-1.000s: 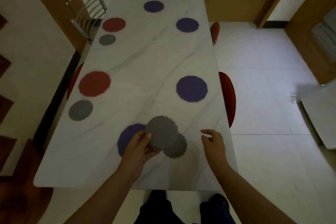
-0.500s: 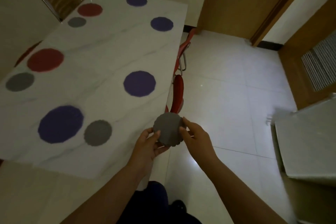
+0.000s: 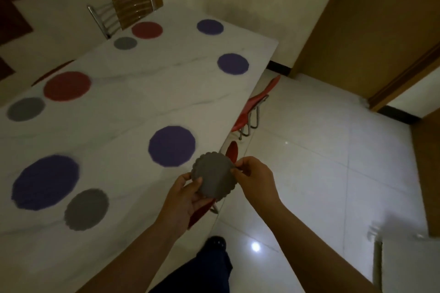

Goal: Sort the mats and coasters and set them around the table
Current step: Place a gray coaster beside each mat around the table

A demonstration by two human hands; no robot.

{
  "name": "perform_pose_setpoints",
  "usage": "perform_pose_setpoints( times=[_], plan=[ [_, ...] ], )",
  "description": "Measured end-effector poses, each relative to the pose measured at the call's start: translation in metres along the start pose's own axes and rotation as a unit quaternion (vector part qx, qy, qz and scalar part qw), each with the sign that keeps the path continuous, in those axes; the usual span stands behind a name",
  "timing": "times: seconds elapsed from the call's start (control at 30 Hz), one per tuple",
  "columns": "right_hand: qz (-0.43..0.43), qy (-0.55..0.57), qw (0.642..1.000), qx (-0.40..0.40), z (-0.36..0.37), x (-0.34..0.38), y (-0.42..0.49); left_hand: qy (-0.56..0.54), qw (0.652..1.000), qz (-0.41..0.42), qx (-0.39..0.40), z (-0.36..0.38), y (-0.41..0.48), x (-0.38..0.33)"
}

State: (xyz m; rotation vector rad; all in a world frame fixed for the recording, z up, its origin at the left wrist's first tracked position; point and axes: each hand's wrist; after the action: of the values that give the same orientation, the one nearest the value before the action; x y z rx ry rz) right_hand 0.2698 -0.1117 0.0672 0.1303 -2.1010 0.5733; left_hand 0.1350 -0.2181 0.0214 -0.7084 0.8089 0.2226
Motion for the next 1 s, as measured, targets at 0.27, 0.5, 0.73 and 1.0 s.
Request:
perform_pose_setpoints(
  times=[0.27,0.5,0.73,1.0],
  plan=[
    [-0.04,0.015,0.996,0.084,-0.019,0.043,0.104,-0.036,0.994,0.082,-0.068,0.033,0.047,-0.029],
    [0.029,0.104,0.975,0.193,-0.013,0.079,0.219,-0.128,0.949,0.165,-0.235,0.029,0.086,-0.038],
    [0.052,0.007,0.953,0.297,0.006,0.101,0.315,-0.206,0.857,0.271,-0.387,0.049,0.085,-0.028],
    [0.067,-0.103,0.913,0.39,0.053,0.101,0.34,-0.267,0.778,0.335,-0.46,0.083,0.083,-0.018]
  ],
)
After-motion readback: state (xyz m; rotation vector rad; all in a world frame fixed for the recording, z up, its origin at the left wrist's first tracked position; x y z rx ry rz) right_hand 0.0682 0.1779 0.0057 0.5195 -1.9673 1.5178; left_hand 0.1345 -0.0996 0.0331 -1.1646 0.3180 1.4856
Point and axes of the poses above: each hand's wrist, its own y-axis towards the middle knuckle, its own z-axis out of the palm, x = y × z, and after that the axes turned 8 degrees about z, right-handed
